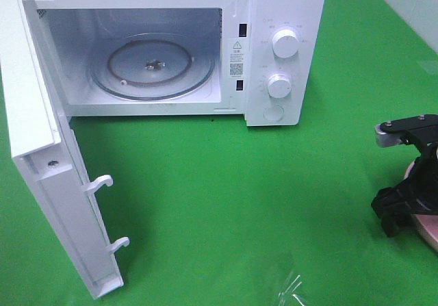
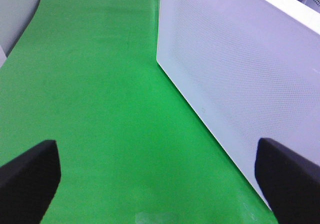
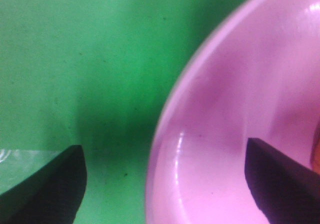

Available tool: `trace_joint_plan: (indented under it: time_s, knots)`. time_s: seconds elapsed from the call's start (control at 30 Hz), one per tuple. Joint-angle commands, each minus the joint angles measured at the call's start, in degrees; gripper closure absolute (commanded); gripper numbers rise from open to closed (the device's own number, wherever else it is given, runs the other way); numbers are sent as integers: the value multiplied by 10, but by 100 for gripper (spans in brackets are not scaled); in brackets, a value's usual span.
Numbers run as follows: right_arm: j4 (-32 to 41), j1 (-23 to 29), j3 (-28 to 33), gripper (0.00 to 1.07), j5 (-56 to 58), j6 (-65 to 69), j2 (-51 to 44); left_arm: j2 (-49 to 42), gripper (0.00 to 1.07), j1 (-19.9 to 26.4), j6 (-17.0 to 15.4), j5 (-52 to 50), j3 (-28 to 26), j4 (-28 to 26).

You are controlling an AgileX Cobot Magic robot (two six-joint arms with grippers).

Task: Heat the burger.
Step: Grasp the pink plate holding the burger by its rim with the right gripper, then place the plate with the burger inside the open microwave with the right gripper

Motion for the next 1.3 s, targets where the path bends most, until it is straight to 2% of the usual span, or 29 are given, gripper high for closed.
trace_joint_plan:
  time_s: [0.03,0.13,0.2,0.23,0.27,0.3,0.33,0.37,0.43,0.47,0.5,0.53,0.57,0.6,0.63,1.03,1.23,1.3]
  knots:
    - [-9,-4,0,27,-16,3,20,-11,9,-2,1,-5,2,-2]
    - [-9,-4,0,28,-20,3,24,-11,9,-2,1,-5,2,-2]
    - [-11,-4,0,35,-22,4,25,-11,9,-2,1,-5,2,-2]
    - [-11,-4,0,35,-22,4,25,-11,9,-2,1,-5,2,-2]
    - [-13,-4,0,41,-21,4,25,-11,9,-2,1,-5,2,-2]
    - [-13,-4,0,41,-21,4,25,-11,9,-2,1,-5,2,-2]
    - [-19,-4,0,50,-18,5,25,-11,9,-2,1,-5,2,-2]
    - [-19,-4,0,50,-18,5,25,-11,9,-2,1,-5,2,-2]
    - [-29,-4,0,67,-19,5,25,-11,9,-2,1,-5,2,-2]
    - [-29,-4,0,67,-19,5,25,-11,9,-2,1,-5,2,-2]
    - [-42,-4,0,80,-20,5,25,-11,9,-2,1,-5,2,-2]
    - [-42,-4,0,80,-20,5,25,-11,9,-2,1,-5,2,-2]
    - [-56,-4,0,94,-21,5,25,-11,9,-2,1,-5,2,-2]
    - [-56,-4,0,94,-21,5,25,-11,9,-2,1,-5,2,-2]
    - [-55,-4,0,107,-21,9,25,-11,9,-2,1,-5,2,-2]
    - [-50,-2,0,107,10,35,5,-11,9,-2,1,-5,2,-2]
    - [-91,1,0,107,35,96,-33,-11,9,-2,1,-5,2,-2]
    - [-130,21,0,107,61,136,-54,-11,9,-2,1,-5,2,-2]
